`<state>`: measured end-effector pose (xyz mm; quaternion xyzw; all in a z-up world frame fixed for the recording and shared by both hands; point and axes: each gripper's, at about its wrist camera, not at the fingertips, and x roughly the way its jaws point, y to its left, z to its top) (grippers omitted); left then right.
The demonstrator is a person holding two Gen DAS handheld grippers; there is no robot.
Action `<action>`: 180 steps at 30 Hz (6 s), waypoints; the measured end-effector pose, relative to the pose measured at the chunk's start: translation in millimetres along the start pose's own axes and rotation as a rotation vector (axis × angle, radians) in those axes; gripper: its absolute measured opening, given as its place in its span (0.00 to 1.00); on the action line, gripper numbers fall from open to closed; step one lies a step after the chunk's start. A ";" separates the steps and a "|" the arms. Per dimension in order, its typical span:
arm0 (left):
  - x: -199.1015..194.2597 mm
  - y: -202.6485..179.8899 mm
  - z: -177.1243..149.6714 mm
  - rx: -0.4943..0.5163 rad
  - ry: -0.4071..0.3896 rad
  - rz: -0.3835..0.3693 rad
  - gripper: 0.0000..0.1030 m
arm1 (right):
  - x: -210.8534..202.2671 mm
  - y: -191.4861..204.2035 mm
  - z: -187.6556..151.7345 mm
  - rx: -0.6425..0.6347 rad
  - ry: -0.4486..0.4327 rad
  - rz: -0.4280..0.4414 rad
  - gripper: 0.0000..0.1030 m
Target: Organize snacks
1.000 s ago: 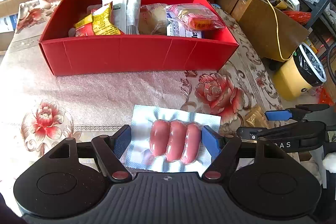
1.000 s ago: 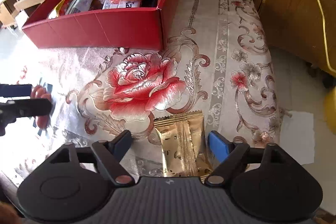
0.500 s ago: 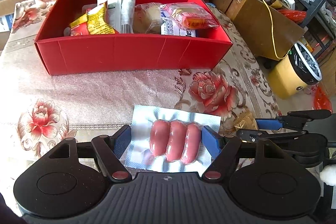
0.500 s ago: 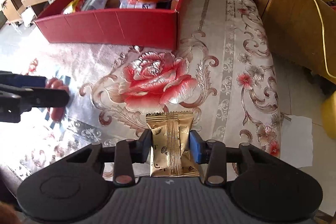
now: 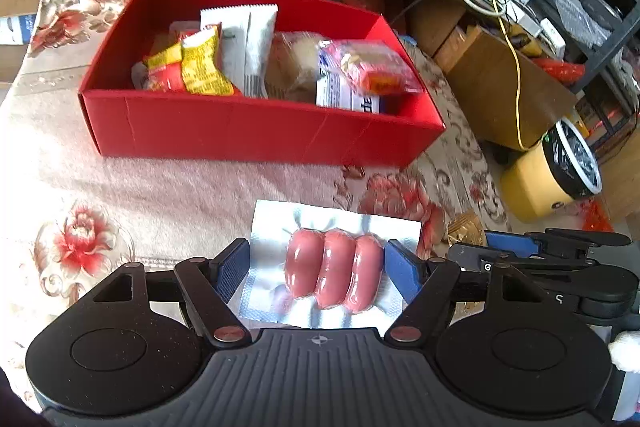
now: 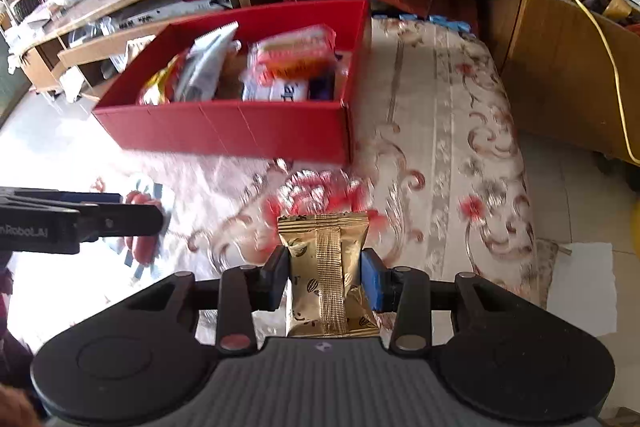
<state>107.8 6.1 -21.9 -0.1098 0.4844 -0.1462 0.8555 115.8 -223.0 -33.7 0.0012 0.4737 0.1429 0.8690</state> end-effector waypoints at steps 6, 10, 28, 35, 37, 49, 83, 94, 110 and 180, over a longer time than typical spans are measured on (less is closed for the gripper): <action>-2.0 -0.9 9.6 -0.007 -0.018 -0.005 0.76 | -4.8 2.8 11.9 0.005 -0.030 0.011 0.38; -4.7 -3.6 16.3 -0.002 -0.037 -0.012 0.76 | -8.0 4.8 24.4 0.013 -0.060 0.025 0.38; -5.5 -6.4 56.4 0.012 -0.104 0.007 0.76 | -2.7 14.9 78.0 0.018 -0.139 0.063 0.38; 2.6 -7.1 70.0 0.022 -0.108 0.011 0.76 | 6.7 19.5 95.0 0.011 -0.146 0.077 0.38; 4.1 -6.9 72.9 0.023 -0.109 0.012 0.76 | 8.3 20.9 98.7 0.009 -0.149 0.079 0.38; 8.6 -4.7 91.7 0.047 -0.140 0.061 0.76 | 18.6 23.7 115.8 0.007 -0.157 0.067 0.38; 11.7 0.9 101.0 0.070 -0.228 0.254 0.92 | 31.1 26.8 128.2 0.002 -0.203 -0.015 0.58; -8.4 2.3 81.7 0.039 -0.261 0.256 1.00 | 1.1 35.9 102.6 -0.003 -0.238 -0.010 0.63; -31.9 -39.3 12.0 0.205 -0.347 0.424 1.00 | -28.9 34.4 32.9 0.039 -0.195 0.004 0.65; -19.2 -29.4 -23.3 0.049 -0.145 0.356 0.93 | -18.3 37.5 -6.3 0.047 -0.059 -0.016 0.70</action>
